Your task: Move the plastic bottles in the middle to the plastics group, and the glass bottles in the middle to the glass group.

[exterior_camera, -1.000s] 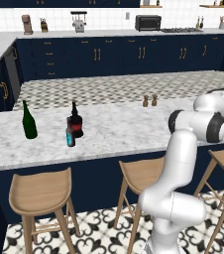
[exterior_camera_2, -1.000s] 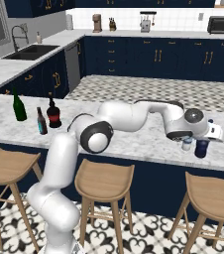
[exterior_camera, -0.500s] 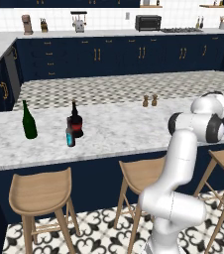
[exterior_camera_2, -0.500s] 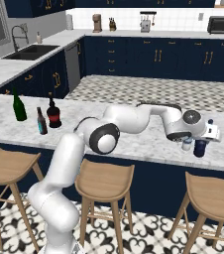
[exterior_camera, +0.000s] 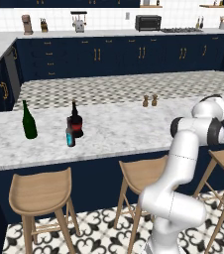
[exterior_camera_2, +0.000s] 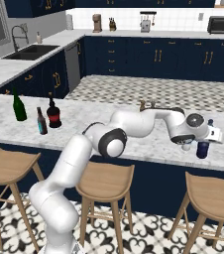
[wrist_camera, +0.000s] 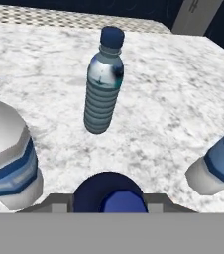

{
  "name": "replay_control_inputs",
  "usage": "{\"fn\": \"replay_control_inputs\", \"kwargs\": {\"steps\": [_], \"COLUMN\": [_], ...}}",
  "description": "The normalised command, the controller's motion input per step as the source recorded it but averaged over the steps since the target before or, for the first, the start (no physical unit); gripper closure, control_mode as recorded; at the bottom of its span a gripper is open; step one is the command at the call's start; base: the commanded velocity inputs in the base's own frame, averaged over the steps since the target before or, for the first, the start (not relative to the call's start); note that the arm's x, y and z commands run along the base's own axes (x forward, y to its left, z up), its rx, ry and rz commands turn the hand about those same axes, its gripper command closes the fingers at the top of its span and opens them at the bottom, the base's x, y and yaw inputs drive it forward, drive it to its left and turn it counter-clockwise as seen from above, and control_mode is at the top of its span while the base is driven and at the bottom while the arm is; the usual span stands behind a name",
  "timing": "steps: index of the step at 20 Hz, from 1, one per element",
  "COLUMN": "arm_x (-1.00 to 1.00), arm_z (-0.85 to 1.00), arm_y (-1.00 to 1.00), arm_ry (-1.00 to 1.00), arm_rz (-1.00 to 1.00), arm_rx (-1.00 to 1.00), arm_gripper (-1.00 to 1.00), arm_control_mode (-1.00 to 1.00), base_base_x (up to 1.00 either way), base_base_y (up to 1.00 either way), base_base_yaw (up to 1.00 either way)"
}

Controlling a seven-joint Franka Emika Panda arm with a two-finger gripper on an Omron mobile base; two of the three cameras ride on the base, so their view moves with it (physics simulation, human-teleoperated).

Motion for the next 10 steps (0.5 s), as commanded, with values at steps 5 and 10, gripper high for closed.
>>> {"fn": "replay_control_inputs", "kwargs": {"steps": [5, 10], "arm_x": [0.24, 0.22], "arm_z": [-0.16, -0.21], "arm_y": [-0.1, -0.05], "arm_ry": [0.0, 0.01], "arm_rz": [0.0, 0.0], "arm_rx": [0.0, 0.0], "arm_gripper": [1.0, 1.0], "arm_control_mode": [-1.0, -1.0], "base_base_x": [0.0, 0.0], "base_base_y": [0.0, 0.0], "base_base_yaw": [0.0, 0.0]}}
